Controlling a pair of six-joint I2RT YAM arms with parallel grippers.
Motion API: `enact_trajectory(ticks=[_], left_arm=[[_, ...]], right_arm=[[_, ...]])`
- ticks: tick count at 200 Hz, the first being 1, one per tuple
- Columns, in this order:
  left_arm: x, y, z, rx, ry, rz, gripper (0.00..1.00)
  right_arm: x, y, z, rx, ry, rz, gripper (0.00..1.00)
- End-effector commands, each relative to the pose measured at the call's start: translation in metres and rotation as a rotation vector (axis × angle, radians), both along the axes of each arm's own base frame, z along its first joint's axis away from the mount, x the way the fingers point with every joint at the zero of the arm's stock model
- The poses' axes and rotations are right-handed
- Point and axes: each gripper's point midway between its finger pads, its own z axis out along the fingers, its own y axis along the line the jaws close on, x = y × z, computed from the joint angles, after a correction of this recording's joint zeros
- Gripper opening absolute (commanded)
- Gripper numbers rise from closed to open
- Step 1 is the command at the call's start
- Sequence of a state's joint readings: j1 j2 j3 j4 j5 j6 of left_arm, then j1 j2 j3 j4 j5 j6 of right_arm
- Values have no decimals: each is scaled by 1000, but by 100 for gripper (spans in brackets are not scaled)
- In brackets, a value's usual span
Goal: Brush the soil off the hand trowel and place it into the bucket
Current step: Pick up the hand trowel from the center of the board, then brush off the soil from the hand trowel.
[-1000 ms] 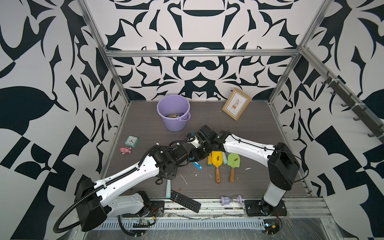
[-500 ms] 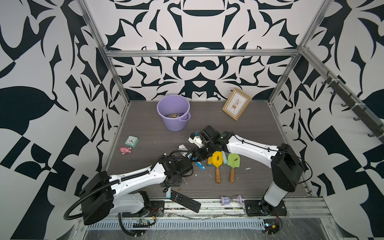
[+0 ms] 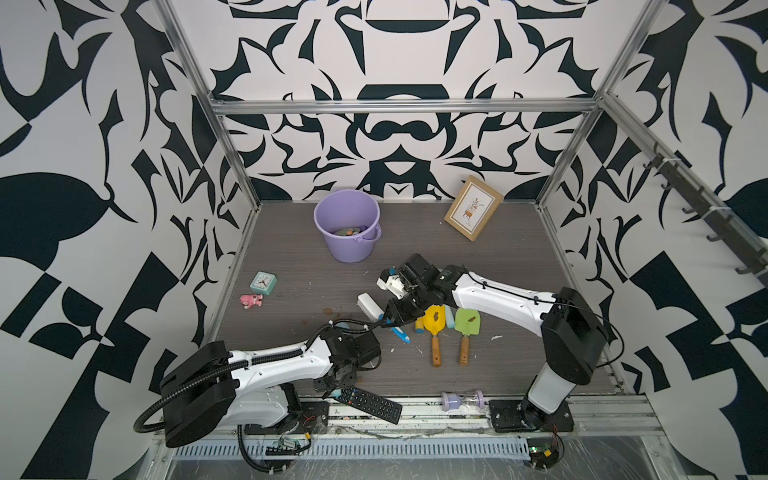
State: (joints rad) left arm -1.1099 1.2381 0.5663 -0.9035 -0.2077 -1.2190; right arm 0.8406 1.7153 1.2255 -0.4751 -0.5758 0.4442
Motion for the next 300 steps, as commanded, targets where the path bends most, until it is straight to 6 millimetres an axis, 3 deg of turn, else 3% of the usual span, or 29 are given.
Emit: enact_trajectory(ticks=[1, 42, 85, 96, 121, 160, 263, 300], left_arm=[[-5, 10, -5, 28, -3, 51, 43], [5, 19, 5, 48, -78, 45, 31], [31, 11, 53, 48, -195, -92, 0], [34, 6, 67, 30, -211, -117, 0], [42, -29, 100, -111, -216, -321, 0], [48, -23, 127, -45, -111, -448, 0], [64, -29, 132, 44, 33, -551, 0], [65, -35, 132, 37, 51, -581, 0]], right_arm=[[2, 7, 32, 73, -59, 4, 0], [0, 8, 29, 71, -50, 6, 0], [-4, 11, 34, 71, -57, 22, 0], [-4, 12, 35, 71, -59, 28, 0], [-8, 12, 46, 78, -85, 37, 0], [0, -5, 74, 61, -204, -11, 0], [10, -49, 94, -45, -264, -76, 0], [2, -34, 97, 45, -198, -53, 0]])
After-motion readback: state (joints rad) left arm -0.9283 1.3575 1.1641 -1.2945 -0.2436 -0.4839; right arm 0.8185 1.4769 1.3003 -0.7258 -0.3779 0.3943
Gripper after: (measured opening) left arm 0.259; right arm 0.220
